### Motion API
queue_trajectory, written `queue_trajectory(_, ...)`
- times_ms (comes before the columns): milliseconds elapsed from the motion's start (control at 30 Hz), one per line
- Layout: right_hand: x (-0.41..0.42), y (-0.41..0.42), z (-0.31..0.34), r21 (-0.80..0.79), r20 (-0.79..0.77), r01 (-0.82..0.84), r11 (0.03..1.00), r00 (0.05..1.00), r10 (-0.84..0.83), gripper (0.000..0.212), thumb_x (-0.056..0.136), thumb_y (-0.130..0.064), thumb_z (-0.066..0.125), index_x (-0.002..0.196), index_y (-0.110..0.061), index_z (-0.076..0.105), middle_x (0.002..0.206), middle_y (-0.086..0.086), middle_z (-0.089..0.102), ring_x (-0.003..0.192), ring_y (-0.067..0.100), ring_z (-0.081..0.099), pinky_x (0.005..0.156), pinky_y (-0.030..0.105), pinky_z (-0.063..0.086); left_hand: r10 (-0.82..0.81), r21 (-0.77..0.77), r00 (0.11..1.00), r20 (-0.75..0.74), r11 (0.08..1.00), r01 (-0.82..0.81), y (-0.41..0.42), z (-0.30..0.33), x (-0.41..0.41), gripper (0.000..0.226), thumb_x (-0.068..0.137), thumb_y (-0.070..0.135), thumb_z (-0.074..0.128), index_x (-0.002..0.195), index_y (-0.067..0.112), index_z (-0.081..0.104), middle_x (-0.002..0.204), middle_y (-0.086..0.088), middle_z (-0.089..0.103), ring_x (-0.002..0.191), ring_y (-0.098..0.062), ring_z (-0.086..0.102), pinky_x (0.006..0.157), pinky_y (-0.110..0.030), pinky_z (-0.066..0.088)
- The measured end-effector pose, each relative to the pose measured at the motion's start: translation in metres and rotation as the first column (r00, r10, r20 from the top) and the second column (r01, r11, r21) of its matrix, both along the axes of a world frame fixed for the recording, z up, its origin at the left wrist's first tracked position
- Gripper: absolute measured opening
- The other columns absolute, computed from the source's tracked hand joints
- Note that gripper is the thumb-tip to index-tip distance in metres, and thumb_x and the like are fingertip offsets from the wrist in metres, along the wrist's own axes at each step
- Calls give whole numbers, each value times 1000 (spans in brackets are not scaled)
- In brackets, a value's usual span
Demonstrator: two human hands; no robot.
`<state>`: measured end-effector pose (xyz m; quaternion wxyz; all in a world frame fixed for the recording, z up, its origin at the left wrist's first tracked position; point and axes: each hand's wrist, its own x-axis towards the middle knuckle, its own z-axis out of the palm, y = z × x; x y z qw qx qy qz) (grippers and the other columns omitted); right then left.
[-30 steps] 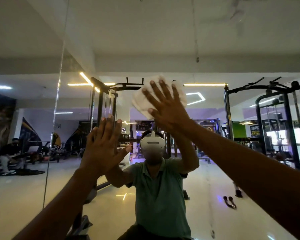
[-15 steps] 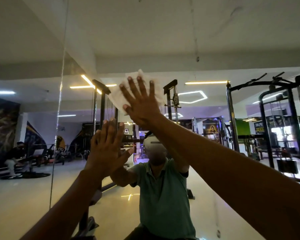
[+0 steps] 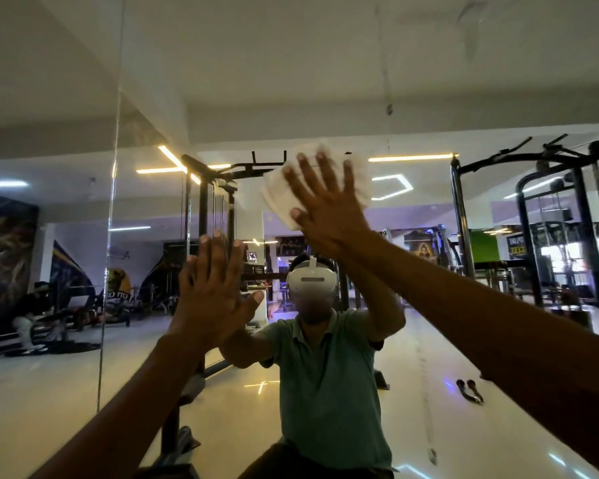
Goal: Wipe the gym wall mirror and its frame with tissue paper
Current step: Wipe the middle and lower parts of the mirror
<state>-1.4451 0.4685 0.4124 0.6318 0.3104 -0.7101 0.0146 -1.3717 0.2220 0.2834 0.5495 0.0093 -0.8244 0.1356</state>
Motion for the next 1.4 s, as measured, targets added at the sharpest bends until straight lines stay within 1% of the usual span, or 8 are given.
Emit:
queue_trajectory(100, 15, -32, 15, 111, -12, -15, 994, 1000, 16, 68, 108, -54, 20, 168, -26, 5, 176, 8, 0, 161, 35, -6, 126, 63, -10, 26, -11, 1000, 0, 1000, -26, -2, 1, 4, 95, 92, 83, 8, 162, 26, -19, 171, -13, -20, 158, -33, -14, 122, -46, -8)
queue_trajectory(233, -5, 34, -5, 227, 13, -60, 972, 998, 59, 65, 108, -52, 18, 168, -30, 5, 176, 4, 0, 162, 30, -8, 128, 59, -8, 17, 2, 999, 31, 1000, -17, -2, 2, 10, 96, 89, 86, 7, 160, 29, -24, 170, -11, -23, 158, -32, -16, 122, -50, -4)
queue_trajectory(367, -27, 100, -25, 190, 50, -24, 981, 999, 15, 68, 107, -57, 17, 168, -32, 2, 176, 3, -2, 162, 28, -10, 127, 61, -6, 23, 23, 999, 45, 999, -24, 5, 1, 8, 104, 86, 89, 10, 161, 25, -21, 169, -14, -24, 157, -35, -17, 122, -55, -4)
queue_trajectory(500, -13, 51, -15, 72, 69, -11, 997, 998, 6, 73, 103, -60, 15, 167, -30, 0, 176, 5, -4, 161, 33, -10, 125, 63, -11, 28, 51, 999, 43, 998, -30, 10, 0, 5, 111, 84, 92, 2, 164, 17, -11, 168, -16, -27, 156, -36, -21, 122, -55, -9)
queue_trajectory(733, -6, 39, 4, 177, 82, -61, 982, 996, 47, 69, 105, -56, 9, 168, -30, 4, 176, 3, 0, 162, 30, -8, 127, 62, -6, 25, 13, 999, 46, 1000, -25, 2, 1, 8, 105, 87, 87, 19, 161, 25, -23, 169, -12, -25, 157, -35, -18, 123, -56, -1)
queue_trajectory(900, -27, 94, -19, 196, 58, -24, 980, 998, 13, 69, 106, -58, 13, 168, -29, 3, 175, 4, 1, 162, 30, -7, 127, 62, -5, 21, 43, 998, 57, 999, -23, 5, 1, 10, 107, 84, 90, 13, 161, 25, -23, 168, -11, -29, 155, -32, -26, 120, -45, -19)
queue_trajectory(1133, -2, 21, 6, 104, 52, 6, 995, 999, -11, 75, 102, -60, 13, 168, -27, 2, 176, 7, -2, 161, 36, -8, 124, 67, -8, 23, 53, 1000, 15, 998, -23, 10, 0, 7, 109, 84, 90, 15, 160, 23, -24, 167, -14, -30, 154, -33, -30, 117, -41, -28)
queue_trajectory(1400, -32, 118, -37, 170, 69, -8, 985, 998, -4, 71, 104, -63, 11, 167, -33, -3, 176, 6, -2, 162, 32, -7, 126, 67, 1, 51, -33, 998, 30, 998, -50, -3, -3, 17, 104, 87, 85, 22, 166, 21, -2, 172, -18, -8, 158, -40, -4, 122, -58, 8)
